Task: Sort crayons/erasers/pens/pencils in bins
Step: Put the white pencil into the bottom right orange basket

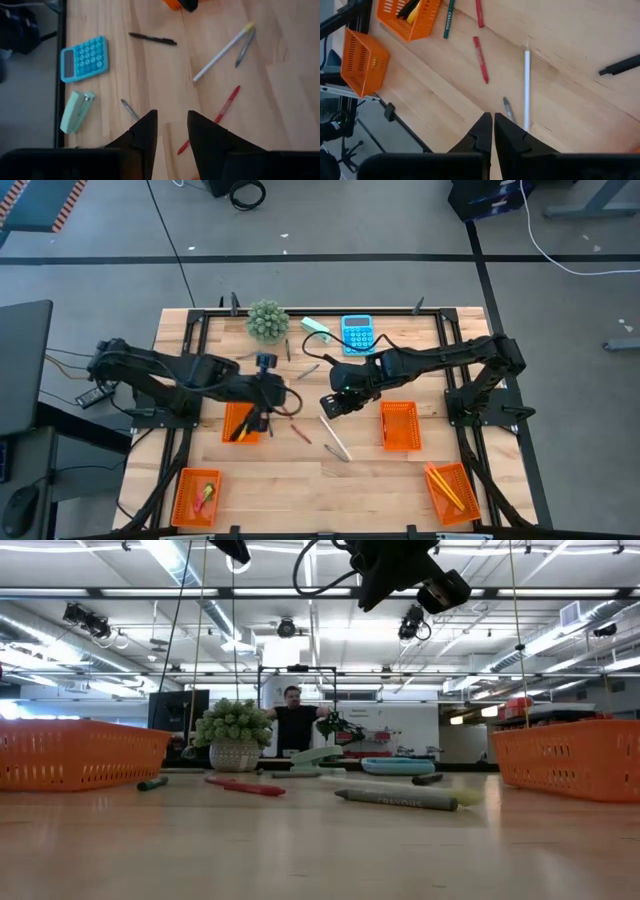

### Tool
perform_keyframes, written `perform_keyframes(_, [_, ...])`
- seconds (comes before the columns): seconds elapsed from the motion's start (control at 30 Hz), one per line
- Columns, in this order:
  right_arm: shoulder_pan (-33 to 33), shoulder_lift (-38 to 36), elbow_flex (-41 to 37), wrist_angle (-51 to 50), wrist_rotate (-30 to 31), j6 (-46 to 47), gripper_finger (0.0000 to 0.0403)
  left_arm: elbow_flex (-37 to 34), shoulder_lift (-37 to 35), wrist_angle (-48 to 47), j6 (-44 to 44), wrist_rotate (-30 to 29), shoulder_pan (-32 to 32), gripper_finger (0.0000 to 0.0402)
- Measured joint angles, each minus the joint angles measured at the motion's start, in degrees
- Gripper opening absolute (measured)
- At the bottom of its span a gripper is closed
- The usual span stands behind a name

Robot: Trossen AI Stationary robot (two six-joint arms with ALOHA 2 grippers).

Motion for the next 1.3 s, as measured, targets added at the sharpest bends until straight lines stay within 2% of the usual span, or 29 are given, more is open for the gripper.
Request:
perform_keyframes(0.13, [0.98,0.0,-0.22,-2.29,1.1,0.14,0.0023,0.0,1.73,-0.11,-0.93,0.01,0.0,0.0117])
perform_keyframes(0.3, [2.48,0.12,-4.54,-1.87,1.29,0.92,0.0038,0.0,1.21,-0.35,-2.75,0.0,0.02,0.0108])
perform_keyframes(0.47, [2.73,0.15,-10.93,7.85,1.08,2.79,0.0088,0.0,-0.47,-1.04,-4.55,0.0,0.04,0.0101])
perform_keyframes(0.6, [3.24,0.62,-15.31,14.43,3.89,1.8,0.0129,0.0,-1.43,-1.62,-6.28,-0.02,-0.02,0.0096])
perform_keyframes(0.77, [3.81,5.0,-16.41,17.49,4.45,-4.54,0.0146,0.0,-2.47,-1.4,-8.98,-0.02,0.0,0.0089])
perform_keyframes(0.97, [5.83,13.19,-10.17,16.28,0.4,-6.79,0.0139,0.01,-3.96,-2.83,-10.68,0.0,-0.03,0.0082])
perform_keyframes(1.2, [7.83,21.64,3.07,-1.77,0.42,-6.38,0.0129,0.02,-6.93,-4.11,-13.89,-0.05,0.0,0.0082])
perform_keyframes(1.3, [8.49,24.03,4.59,-3.27,-0.23,-5.48,0.0124,0.02,-7.72,-4.46,-13.89,-0.04,0.04,0.0078])
